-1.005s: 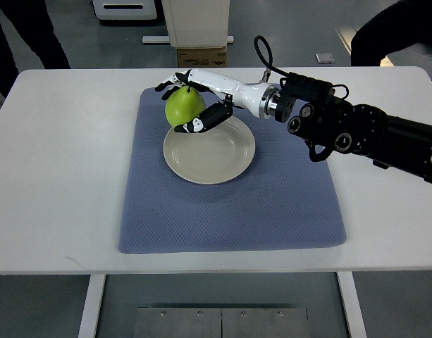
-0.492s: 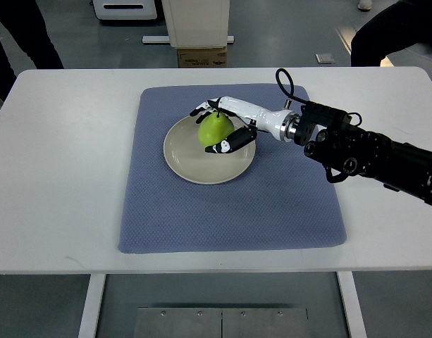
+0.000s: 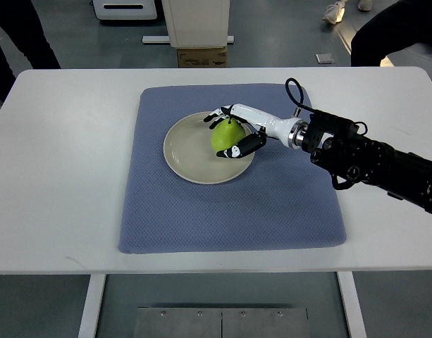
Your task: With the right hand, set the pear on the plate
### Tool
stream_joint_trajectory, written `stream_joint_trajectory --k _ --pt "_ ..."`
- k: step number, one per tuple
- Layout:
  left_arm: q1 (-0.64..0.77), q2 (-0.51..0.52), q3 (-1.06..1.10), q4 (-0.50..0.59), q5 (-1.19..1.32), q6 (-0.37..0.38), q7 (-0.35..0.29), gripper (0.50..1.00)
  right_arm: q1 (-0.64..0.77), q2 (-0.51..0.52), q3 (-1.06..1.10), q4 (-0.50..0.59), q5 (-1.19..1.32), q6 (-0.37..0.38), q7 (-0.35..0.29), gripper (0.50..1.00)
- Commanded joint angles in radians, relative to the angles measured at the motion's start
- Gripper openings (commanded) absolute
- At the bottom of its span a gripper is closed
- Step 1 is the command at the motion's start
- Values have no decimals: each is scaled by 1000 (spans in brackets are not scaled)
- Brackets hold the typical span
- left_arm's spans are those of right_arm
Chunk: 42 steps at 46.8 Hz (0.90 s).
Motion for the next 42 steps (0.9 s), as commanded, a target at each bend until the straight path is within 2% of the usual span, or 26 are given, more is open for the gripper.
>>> stream_joint_trajectory --k 1,11,12,13,14,42 --pt "0 0 0 0 0 0 0 1000 -4 0 1 0 0 0 -3 500" --pt "0 0 0 0 0 0 0 1000 -6 0 4 3 3 -23 -2 500" --pt "0 0 0 0 0 0 0 1000 -4 0 4 3 3 -26 0 512" --pt "0 0 0 0 0 0 0 1000 -1 0 4 3 3 -26 1 744" --pt "0 0 0 0 0 0 0 1000 0 0 4 5 3 -26 3 997" --pt "0 0 0 0 0 0 0 1000 36 0 10 11 3 -26 7 1000"
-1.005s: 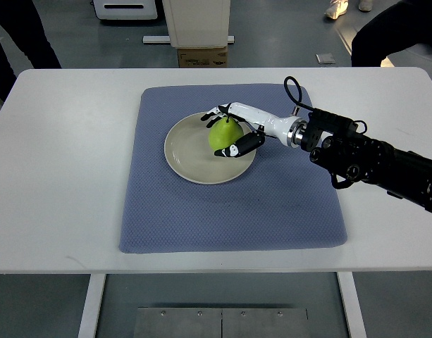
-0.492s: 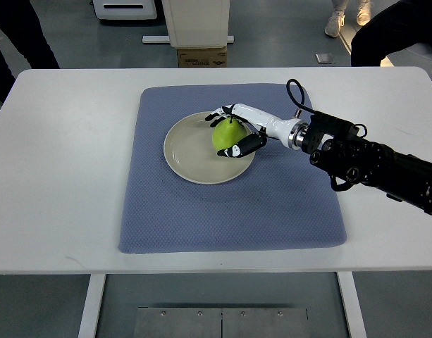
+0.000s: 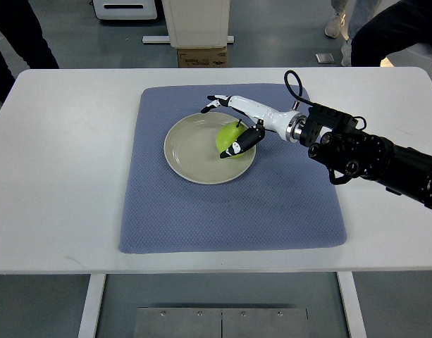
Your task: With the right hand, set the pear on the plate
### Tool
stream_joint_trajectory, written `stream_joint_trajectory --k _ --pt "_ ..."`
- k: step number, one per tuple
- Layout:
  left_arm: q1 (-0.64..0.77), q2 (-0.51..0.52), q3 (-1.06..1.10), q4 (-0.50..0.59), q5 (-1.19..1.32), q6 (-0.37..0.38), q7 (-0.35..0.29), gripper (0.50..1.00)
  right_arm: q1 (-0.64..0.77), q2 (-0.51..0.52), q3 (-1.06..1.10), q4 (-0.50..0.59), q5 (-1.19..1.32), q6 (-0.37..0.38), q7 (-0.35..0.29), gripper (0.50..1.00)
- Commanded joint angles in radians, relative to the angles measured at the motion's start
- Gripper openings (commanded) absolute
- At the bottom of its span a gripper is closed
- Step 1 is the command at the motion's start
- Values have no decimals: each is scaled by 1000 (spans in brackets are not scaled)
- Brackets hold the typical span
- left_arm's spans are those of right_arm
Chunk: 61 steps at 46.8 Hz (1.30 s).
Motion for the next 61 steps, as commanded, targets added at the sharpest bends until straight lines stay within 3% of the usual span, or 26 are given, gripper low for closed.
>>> stream_joint_trajectory --k 1,13,30,39,43,52,61 --pt "0 0 0 0 0 0 0 1000 11 0 5 -1 0 0 -1 1000" --pt "0 0 0 0 0 0 0 1000 12 0 129 -1 12 11 -19 1000" --pt "0 0 0 0 0 0 0 1000 -55 -81 376 -7 222 29 -174 1000" --pt "0 0 0 0 0 0 0 1000 -110 -126 523 -18 268 29 -191 1000" --pt "0 0 0 0 0 0 0 1000 -136 -129 612 -47 272 28 -202 1000" --pt "0 0 0 0 0 0 0 1000 -221 -124 781 -125 337 28 -300 1000" --pt "0 0 0 0 0 0 0 1000 -251 -124 856 -144 393 14 -303 1000"
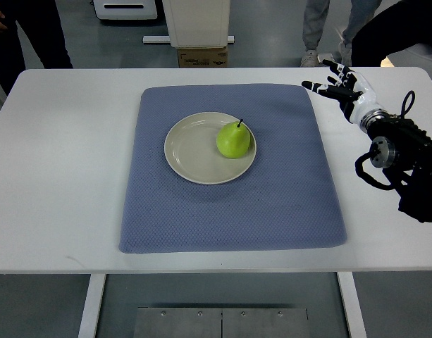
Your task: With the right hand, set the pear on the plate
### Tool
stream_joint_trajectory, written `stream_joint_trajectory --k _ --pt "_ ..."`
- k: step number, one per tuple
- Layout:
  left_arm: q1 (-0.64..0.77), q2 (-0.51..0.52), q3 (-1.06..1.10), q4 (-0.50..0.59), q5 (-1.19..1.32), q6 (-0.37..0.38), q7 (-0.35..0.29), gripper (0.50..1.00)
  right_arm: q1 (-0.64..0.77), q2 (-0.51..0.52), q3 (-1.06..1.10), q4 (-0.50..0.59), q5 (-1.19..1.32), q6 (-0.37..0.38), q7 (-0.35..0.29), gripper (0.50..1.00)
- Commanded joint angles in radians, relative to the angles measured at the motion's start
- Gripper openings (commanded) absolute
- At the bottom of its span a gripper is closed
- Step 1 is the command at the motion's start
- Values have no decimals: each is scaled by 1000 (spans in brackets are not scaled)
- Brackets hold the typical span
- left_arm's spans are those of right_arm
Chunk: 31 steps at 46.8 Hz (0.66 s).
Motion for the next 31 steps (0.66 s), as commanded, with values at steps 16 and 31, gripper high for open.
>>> stream_joint_trajectory --k 16,31 --pt "0 0 0 0 0 0 0 1000 -23 6 193 -28 122 -65 -11 1000" --pt "0 0 0 0 0 0 0 1000 -48 45 236 -29 142 -105 -8 1000"
